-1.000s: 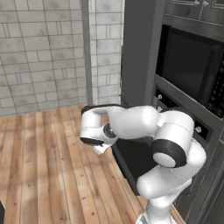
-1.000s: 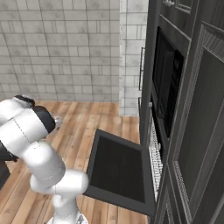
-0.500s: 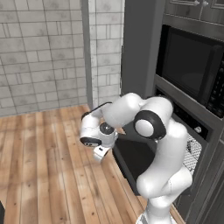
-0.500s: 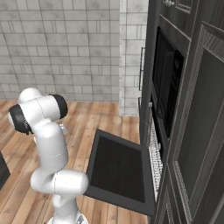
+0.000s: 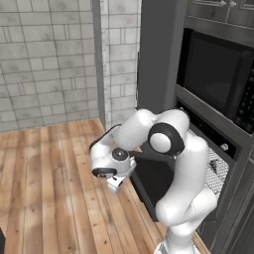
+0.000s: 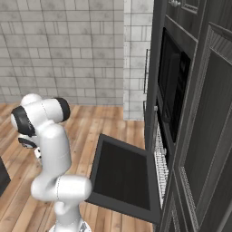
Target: Place the fish on the bottom rack of the oven, and slide the tray back inside. Close the oven door.
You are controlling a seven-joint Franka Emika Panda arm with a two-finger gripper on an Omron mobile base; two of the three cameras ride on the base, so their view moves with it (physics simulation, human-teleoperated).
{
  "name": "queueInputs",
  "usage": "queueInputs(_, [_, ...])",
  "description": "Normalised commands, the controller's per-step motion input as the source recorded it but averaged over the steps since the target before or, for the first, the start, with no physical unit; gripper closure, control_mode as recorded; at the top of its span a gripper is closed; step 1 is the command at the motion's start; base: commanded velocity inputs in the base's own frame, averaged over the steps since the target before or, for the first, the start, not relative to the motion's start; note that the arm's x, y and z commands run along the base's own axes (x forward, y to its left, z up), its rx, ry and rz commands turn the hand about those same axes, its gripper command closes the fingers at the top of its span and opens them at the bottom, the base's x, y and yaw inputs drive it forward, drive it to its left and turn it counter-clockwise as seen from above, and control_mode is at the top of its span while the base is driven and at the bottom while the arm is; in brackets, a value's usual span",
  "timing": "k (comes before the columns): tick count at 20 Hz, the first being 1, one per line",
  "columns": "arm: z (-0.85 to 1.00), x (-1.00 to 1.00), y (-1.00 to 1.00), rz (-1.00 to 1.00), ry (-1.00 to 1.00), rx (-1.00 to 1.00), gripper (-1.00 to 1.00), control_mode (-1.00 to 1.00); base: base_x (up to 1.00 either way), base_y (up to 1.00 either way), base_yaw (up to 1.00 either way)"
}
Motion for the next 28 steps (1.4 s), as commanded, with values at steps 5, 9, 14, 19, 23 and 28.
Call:
queueInputs(5, [0.0,0.25,0.93,-0.24,0.19,-0.65,-1.0,-1.0,0.0,0.0,0.0])
queueInputs(9, [0.0,0.31,0.99,-0.21,0.19,-0.65,-1.0,-1.0,0.0,0.0,0.0])
queueInputs(14, [0.0,0.28,1.0,-0.15,0.19,-0.6,-1.0,-1.0,0.0,0.0,0.0])
queueInputs(19, [0.0,0.33,1.0,-0.13,0.18,-0.59,-1.0,-1.0,0.0,0.0,0.0])
queueInputs(23, [0.0,0.49,1.0,-0.15,0.14,-0.58,-1.0,-1.0,0.0,0.0,0.0])
queueInputs(28, [0.0,0.64,1.0,-0.16,0.04,-0.58,-1.0,-1.0,0.0,0.0,0.0])
